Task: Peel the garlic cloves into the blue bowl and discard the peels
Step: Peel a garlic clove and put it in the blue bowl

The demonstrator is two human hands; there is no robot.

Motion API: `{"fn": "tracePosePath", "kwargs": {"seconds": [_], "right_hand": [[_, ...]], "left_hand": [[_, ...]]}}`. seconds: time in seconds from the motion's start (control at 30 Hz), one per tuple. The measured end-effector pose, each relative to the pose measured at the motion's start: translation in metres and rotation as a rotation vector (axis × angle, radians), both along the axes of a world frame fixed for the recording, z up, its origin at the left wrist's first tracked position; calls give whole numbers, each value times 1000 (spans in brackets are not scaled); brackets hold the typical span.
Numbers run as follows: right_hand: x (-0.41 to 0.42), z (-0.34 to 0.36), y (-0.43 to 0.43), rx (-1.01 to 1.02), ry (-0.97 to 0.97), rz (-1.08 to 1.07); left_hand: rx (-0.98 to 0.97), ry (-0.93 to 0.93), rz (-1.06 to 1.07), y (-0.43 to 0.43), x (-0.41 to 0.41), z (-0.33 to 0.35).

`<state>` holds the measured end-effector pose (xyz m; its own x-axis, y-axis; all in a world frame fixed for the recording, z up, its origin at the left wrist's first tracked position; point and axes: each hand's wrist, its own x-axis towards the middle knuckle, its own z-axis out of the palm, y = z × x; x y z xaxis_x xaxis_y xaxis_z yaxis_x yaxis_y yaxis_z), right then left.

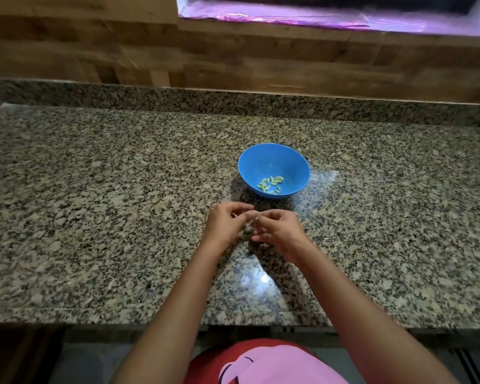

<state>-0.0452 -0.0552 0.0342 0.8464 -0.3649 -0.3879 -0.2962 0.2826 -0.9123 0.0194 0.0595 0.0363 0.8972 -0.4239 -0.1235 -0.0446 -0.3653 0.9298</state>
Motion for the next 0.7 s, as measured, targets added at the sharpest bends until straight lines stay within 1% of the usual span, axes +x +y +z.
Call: {"fn": "tracePosePath", "kwargs": {"seconds": [0.07,0.13,0.3,0.37,0.43,0.47,0.5,0.6,0.7], "right_hand": [[0,2,1,-8,-7,18],[0,3,0,36,5,24],[1,3,-4,207,77,34],[3,1,-2,255,96,21],[6,-2,1,259,108,-8],[7,-5,2,213,119,-17],[9,-8,3,116,140,-9],[11,-11,-1,-306,212,121],[13,-5,-7,-560,245,224]], "left_hand": [[-97,100,24,0,-2,-3],[-171,176,46,-2,-2,-6],[-222,255,37,0,0,-8],[-169,207,50,-1,-1,-10],[-18,77,80,-2,-2,-10],[26,37,112,-1,-2,-10],[20,42,142,1,-2,-11],[-83,154,167,8,2,-18],[-176,251,163,9,2,-17]]}}
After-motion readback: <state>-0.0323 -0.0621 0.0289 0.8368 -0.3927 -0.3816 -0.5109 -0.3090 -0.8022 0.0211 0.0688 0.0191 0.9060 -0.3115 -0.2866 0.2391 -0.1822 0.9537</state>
